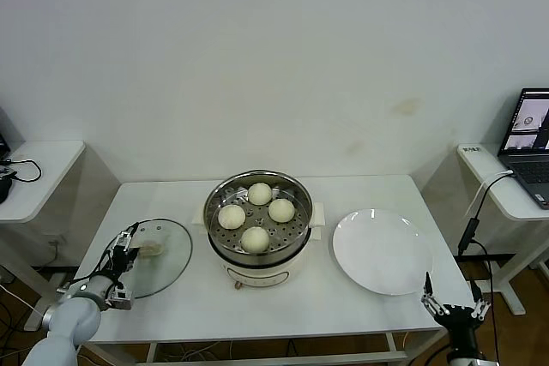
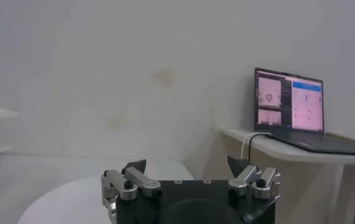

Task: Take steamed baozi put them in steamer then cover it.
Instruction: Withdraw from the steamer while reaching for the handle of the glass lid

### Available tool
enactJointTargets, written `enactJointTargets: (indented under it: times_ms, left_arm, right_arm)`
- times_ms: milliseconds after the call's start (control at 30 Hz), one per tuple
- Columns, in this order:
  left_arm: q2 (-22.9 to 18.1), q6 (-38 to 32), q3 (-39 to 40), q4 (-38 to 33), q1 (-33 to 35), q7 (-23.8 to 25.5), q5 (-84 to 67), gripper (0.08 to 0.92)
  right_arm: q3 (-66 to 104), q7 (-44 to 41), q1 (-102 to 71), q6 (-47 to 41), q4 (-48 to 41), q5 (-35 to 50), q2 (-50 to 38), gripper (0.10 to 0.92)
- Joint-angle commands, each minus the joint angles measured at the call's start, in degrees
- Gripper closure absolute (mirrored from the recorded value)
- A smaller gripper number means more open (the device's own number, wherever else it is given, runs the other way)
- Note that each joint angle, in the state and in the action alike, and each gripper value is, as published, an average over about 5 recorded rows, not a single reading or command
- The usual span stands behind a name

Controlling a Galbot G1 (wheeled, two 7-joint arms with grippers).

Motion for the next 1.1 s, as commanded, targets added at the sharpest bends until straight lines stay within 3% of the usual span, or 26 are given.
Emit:
enactJointTargets:
  times_ms: [33, 500, 600, 900, 1100]
  left_arm:
    - [-0.1, 0.0, 1.8, 4.1, -4.9, 0.1, 0.3, 0.177]
    - [-0.5, 0.4, 2.8, 7.8, -6.6, 0.6, -3.5, 0.179]
    - [-0.7, 0.6, 2.5, 8.0, -6.4, 0.5, -3.7, 0.213]
    - [-0.9, 1.3, 1.9, 7.4, -4.7, -0.2, -5.1, 0.465]
    - [-2.2, 0.9, -0.2, 5.2, -1.9, -4.2, -6.5, 0.638]
  right_arm:
    - [0.1, 0.0, -0.3, 0.1, -0.2, -0.3, 0.4, 0.203]
    - [-0.6, -0.1, -0.2, 0.1, -0.6, -0.8, 0.7, 0.203]
    - [-0.7, -0.1, -0.2, 0.1, -0.6, -0.8, 0.6, 0.203]
    - [-1.3, -0.1, -0.2, 0.2, -0.6, -0.8, 0.6, 0.203]
    - [-1.4, -0.1, -0.3, 0.1, -0.5, -0.8, 0.2, 0.203]
